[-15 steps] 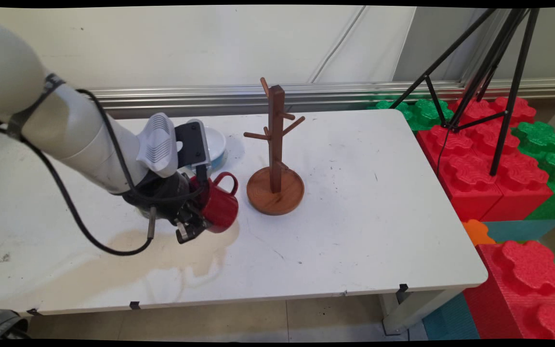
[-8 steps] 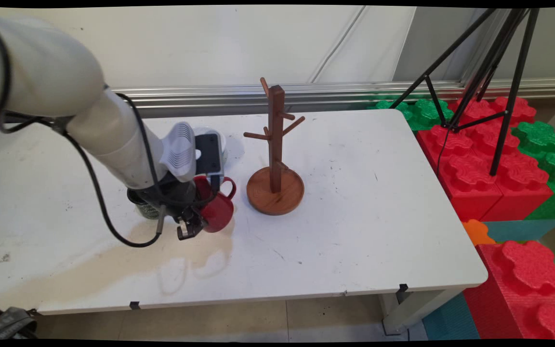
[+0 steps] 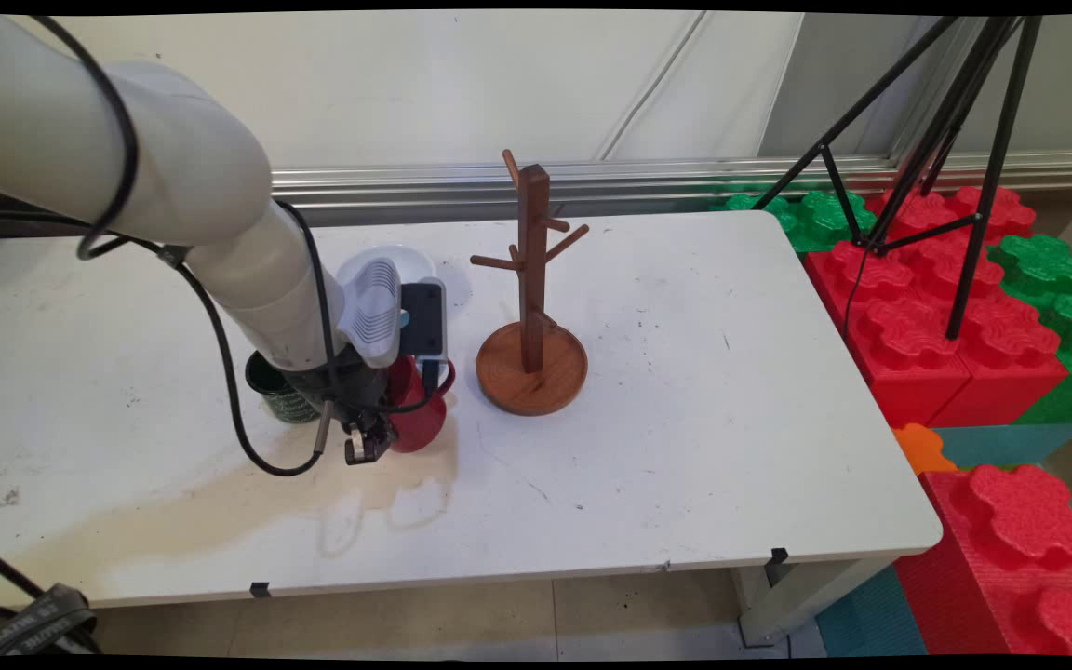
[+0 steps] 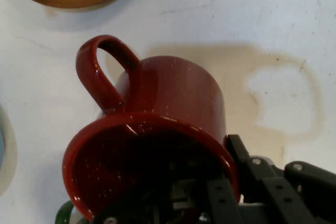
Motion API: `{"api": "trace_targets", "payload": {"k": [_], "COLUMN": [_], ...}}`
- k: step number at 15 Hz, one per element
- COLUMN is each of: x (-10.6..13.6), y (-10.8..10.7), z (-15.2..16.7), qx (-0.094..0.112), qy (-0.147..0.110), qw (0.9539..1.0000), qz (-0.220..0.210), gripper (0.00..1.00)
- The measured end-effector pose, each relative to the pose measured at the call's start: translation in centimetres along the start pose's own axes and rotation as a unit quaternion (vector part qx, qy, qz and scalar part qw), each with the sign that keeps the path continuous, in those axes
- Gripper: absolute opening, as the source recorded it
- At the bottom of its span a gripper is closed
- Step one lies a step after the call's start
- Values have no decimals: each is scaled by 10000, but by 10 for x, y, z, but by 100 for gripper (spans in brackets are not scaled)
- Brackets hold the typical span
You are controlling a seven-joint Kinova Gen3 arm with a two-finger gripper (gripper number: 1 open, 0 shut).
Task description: Place the picked object on the table
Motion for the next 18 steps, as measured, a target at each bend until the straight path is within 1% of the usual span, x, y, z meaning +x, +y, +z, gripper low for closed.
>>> {"api": "trace_targets", "payload": {"k": [6,10,11,18], "x": [3,5,6,9], "y": [-1,0,1,3], "z": [15,22,23,28], "qx": [-34,-51,-55,-62], "qy": [-243,-357,-376,-406], "qw": [9996,9991,9990,9989], "qz": [151,230,238,213], "gripper": [0,0,100,100]}}
